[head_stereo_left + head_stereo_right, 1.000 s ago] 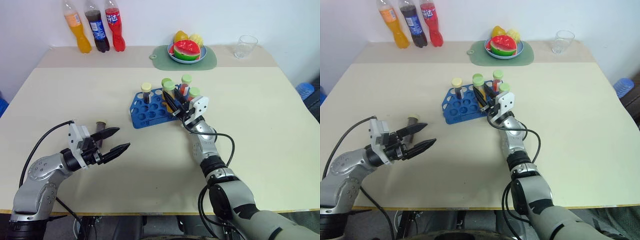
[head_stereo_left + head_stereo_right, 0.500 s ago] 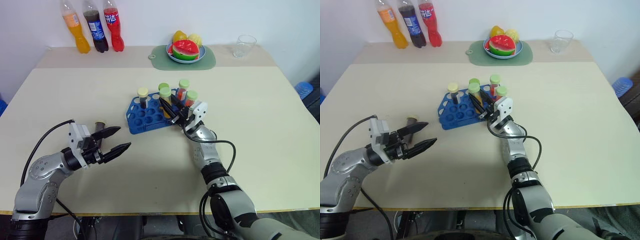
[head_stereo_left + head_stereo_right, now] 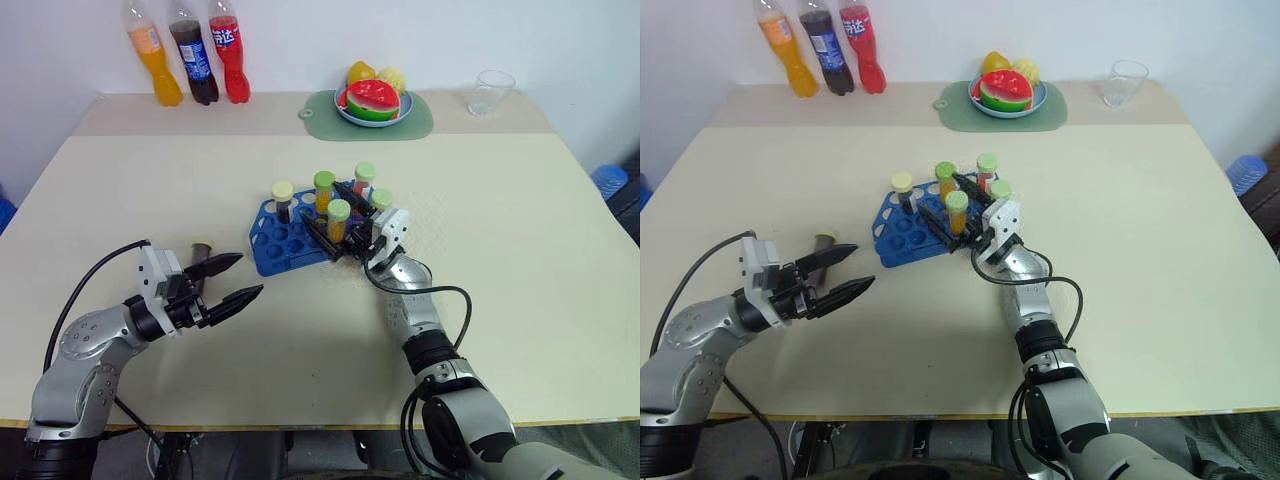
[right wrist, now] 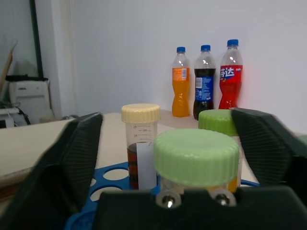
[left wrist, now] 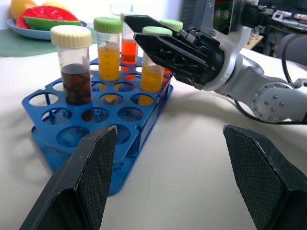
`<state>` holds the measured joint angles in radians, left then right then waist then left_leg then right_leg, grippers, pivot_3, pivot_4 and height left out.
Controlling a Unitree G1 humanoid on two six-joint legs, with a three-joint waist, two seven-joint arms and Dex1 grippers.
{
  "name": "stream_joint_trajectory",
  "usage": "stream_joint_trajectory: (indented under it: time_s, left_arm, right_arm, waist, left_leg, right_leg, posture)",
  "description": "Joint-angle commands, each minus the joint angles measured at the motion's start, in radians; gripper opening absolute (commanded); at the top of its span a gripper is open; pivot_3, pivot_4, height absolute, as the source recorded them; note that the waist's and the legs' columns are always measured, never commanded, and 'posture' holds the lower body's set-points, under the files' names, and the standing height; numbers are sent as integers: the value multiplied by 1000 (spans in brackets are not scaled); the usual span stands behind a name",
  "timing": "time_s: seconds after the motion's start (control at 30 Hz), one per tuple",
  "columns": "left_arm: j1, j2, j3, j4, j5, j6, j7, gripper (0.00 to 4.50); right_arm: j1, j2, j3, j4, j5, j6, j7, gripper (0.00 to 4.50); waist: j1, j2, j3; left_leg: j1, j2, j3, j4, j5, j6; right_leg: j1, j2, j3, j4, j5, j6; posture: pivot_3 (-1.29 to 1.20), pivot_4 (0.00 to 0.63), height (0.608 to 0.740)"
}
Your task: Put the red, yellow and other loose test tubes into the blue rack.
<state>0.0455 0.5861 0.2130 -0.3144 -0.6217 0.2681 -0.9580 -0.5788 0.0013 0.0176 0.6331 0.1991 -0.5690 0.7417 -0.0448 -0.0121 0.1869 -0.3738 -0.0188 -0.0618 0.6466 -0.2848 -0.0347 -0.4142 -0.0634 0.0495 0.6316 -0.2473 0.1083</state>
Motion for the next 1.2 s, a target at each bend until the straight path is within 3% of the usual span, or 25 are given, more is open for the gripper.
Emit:
stream_joint_trajectory:
  time_s: [0.03,0.23,0.43,0.63,0.83,1.03,1.2]
  left_arm:
    - [-13,-16,24,-27,-37,5,27,3666]
    - [-53,-42,87,-51,-145,85,128,3666]
    - [-76,-65,119,-69,-235,130,189,3666]
    - [-143,-92,168,-63,-315,201,361,3666]
    - [-232,-111,185,-101,-253,354,792,3666]
    - [-414,-71,231,-26,-387,877,1268,3666]
    - [-565,-111,348,96,-562,1138,1471,3666]
  right_arm:
    - [-4,-32,12,-41,-18,-30,4,4489]
    - [42,-151,27,-159,-12,41,54,4489]
    - [188,-305,24,-385,32,185,123,4489]
    - [304,-458,-10,-530,75,290,182,4489]
    - [387,-613,-26,-688,153,363,305,4489]
    - [356,-612,-16,-716,157,374,308,4489]
    - [339,-590,-8,-691,131,364,289,4489]
  waist:
    - [0,0,0]
    - [1,0,0]
    - [5,0,0]
    - [5,0,0]
    - [5,-1,0]
    - [7,-3,1]
    - [10,-3,1]
  left_leg:
    - [0,0,0,0,0,0]
    - [0,0,0,1,0,0]
    - [-1,0,-1,1,0,0]
    - [0,-1,0,2,0,0]
    - [0,-1,-1,2,0,0]
    - [1,-2,-2,3,0,0]
    - [0,-3,-3,4,0,0]
  right_leg:
    - [0,0,0,0,0,0]
    - [0,0,0,0,0,0]
    - [1,-1,0,-1,0,0]
    - [2,1,0,-1,0,0]
    - [3,0,0,-1,0,1]
    - [4,1,-1,0,0,1]
    - [4,1,-2,0,0,1]
  posture:
    - [0,150,740]
    - [0,150,740]
    - [0,150,740]
    - [0,150,740]
    - [0,150,740]
    - [0,150,740]
    - [0,150,740]
